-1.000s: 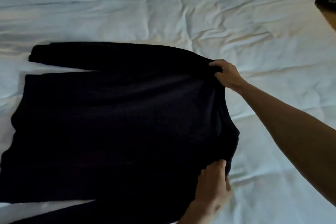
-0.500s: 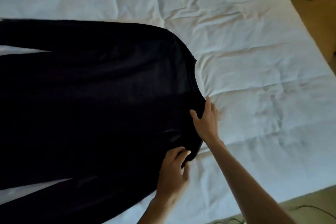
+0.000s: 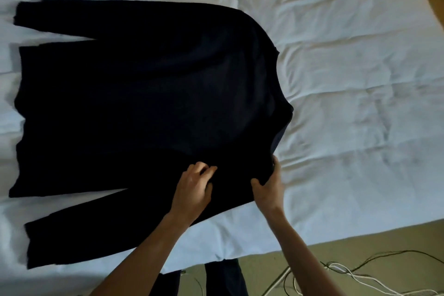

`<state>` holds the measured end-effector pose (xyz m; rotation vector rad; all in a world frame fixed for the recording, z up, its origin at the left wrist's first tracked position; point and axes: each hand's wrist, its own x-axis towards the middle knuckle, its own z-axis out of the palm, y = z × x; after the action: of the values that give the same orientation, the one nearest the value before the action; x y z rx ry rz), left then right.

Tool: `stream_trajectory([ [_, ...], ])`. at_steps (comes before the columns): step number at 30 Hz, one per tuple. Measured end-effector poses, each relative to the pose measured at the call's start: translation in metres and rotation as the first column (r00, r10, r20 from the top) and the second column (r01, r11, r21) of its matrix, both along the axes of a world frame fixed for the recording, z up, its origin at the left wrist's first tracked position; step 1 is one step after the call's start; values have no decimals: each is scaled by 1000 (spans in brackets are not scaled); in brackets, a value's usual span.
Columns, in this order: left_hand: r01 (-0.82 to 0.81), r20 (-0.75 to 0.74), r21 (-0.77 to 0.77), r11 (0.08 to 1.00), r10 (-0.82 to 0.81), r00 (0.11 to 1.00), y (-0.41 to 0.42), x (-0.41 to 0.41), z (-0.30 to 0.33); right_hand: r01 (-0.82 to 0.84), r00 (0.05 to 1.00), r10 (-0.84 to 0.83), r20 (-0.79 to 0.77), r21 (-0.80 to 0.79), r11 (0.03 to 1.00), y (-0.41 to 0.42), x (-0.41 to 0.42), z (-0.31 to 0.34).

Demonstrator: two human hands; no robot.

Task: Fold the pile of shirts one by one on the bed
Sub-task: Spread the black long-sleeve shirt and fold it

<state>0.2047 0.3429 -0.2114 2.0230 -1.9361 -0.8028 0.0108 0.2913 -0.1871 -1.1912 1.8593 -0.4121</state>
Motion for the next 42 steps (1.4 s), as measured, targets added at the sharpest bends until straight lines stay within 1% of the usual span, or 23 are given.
stream_trajectory([
  [2,56,-85,50,997,-51,995,4,7,7,-39,997,39,-72,5,999,6,0,0],
  [3,19,-108,68,997,-11,994,7,12,9,-94,978,89,-189,-19,995,10,6,1],
  [4,-52,-128,67,996,60,990,10,19,11,-174,922,150,-358,-36,984,16,16,1],
  [5,-139,-132,37,990,143,981,14,31,12,-263,836,193,-513,-66,962,22,29,2],
  [6,-232,-105,-28,972,228,968,19,44,11,-360,775,225,-590,-119,925,27,45,4],
  [8,-436,-9,-164,885,440,898,32,82,4,-575,744,371,-556,-248,780,37,81,8],
  [9,-546,27,-197,814,562,827,38,104,0,-678,706,479,-522,-301,671,43,101,3],
  [11,-727,103,-179,663,747,657,50,148,-3,-824,566,666,-486,-354,442,55,138,-13],
  [13,-829,207,-109,548,828,521,61,186,-5,-899,417,769,-484,-344,271,62,172,-31],
  [14,-849,256,-89,521,836,486,66,201,-7,-923,356,788,-502,-319,214,64,186,-39],
  [16,-872,320,-62,485,837,443,74,223,-11,-954,276,784,-556,-258,154,65,207,-51],
  [17,-892,329,-53,450,851,410,76,231,-13,-959,266,767,-583,-244,147,63,212,-56],
  [20,-956,263,-11,293,923,280,77,253,-12,-947,297,713,-636,-293,133,59,220,-64],
  [22,-967,263,-4,255,933,245,77,270,-10,-939,319,693,-646,-317,136,57,221,-67],
  [24,-972,303,-4,235,927,223,82,290,-10,-921,375,692,-617,-331,204,57,223,-67],
  [26,-968,285,34,248,926,247,88,307,-7,-892,443,694,-567,-354,280,55,225,-65],
  [29,-936,83,93,341,934,348,92,314,7,-845,513,734,-445,-411,341,51,233,-55],
  [32,-940,-80,-22,342,936,342,98,310,35,-761,604,724,-334,-513,397,48,235,-26],
  [34,-946,-119,-78,316,939,323,110,308,44,-709,643,702,-307,-585,394,55,227,-7],
  [36,-945,-83,-47,323,942,326,129,304,40,-742,600,721,-346,-577,341,66,212,-6],
  [38,-937,-18,34,347,938,346,143,298,26,-830,502,741,-446,-489,268,79,197,-20],
  [40,-943,72,72,326,941,331,145,292,14,-882,429,769,-473,-405,243,94,182,-32],
  [42,-937,215,-32,348,918,334,134,278,7,-892,403,803,-438,-384,238,108,166,-30],
])
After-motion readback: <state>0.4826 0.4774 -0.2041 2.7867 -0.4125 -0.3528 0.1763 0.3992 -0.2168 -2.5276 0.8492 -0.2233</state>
